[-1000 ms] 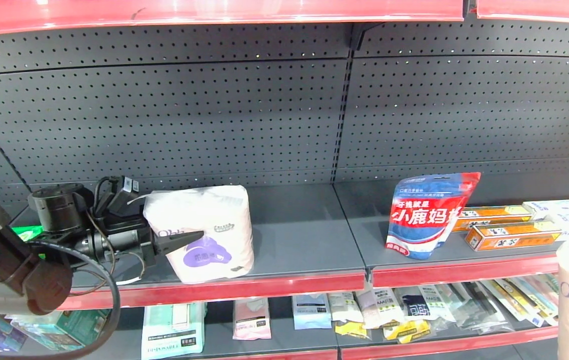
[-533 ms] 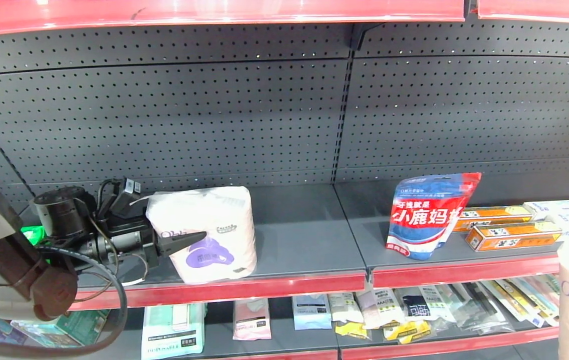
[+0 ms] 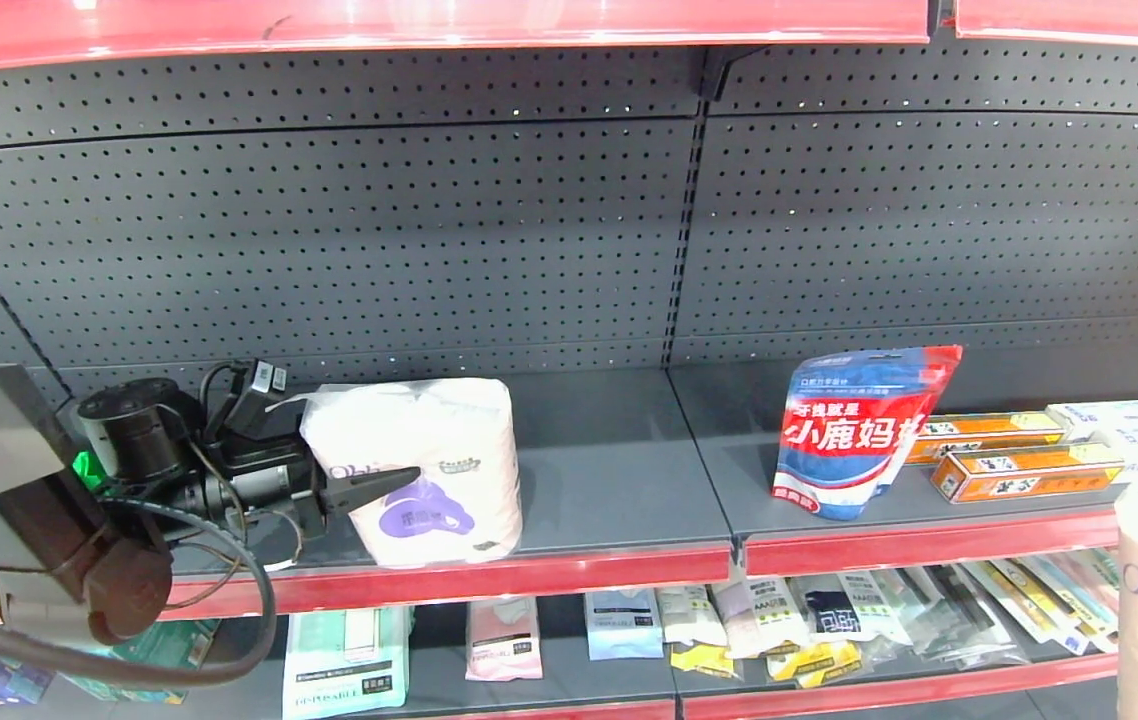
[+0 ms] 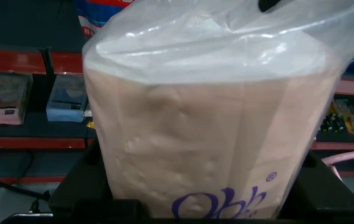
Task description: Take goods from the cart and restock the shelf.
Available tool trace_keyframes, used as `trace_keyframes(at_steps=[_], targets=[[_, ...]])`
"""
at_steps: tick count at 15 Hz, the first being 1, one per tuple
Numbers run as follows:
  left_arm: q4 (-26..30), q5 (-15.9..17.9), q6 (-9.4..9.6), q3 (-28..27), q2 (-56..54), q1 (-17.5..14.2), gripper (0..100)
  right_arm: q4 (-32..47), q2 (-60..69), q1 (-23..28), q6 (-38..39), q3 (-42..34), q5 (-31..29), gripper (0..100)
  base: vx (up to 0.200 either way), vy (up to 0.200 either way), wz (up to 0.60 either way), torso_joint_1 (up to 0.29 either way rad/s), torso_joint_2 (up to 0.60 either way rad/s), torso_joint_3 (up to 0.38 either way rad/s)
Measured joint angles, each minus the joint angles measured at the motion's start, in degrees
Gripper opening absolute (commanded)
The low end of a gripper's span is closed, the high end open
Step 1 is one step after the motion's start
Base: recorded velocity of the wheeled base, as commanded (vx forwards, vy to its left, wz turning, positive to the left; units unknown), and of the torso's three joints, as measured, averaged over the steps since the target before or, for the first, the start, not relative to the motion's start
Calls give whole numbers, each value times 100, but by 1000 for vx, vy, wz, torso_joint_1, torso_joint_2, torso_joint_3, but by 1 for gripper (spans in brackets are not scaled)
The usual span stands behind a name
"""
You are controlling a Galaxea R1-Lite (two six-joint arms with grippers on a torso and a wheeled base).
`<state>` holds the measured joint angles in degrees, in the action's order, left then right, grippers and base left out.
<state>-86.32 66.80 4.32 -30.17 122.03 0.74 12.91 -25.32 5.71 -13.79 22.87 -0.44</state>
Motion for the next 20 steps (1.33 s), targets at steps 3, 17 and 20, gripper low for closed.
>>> trace_keyframes(at_steps=[3, 17, 20], targets=[[2, 4, -2, -1, 18, 2, 0, 0, 0, 0, 2, -2, 0, 0, 0, 0, 0, 0, 0, 0], [-149, -189, -391, 74, -15, 13, 100, 0, 5, 0, 2, -20, 6, 0, 0, 0, 0, 0, 0, 0], [-343, -276, -413, 101, -52, 13, 100, -2, 7, 0, 2, -24, 9, 0, 0, 0, 0, 0, 0, 0]])
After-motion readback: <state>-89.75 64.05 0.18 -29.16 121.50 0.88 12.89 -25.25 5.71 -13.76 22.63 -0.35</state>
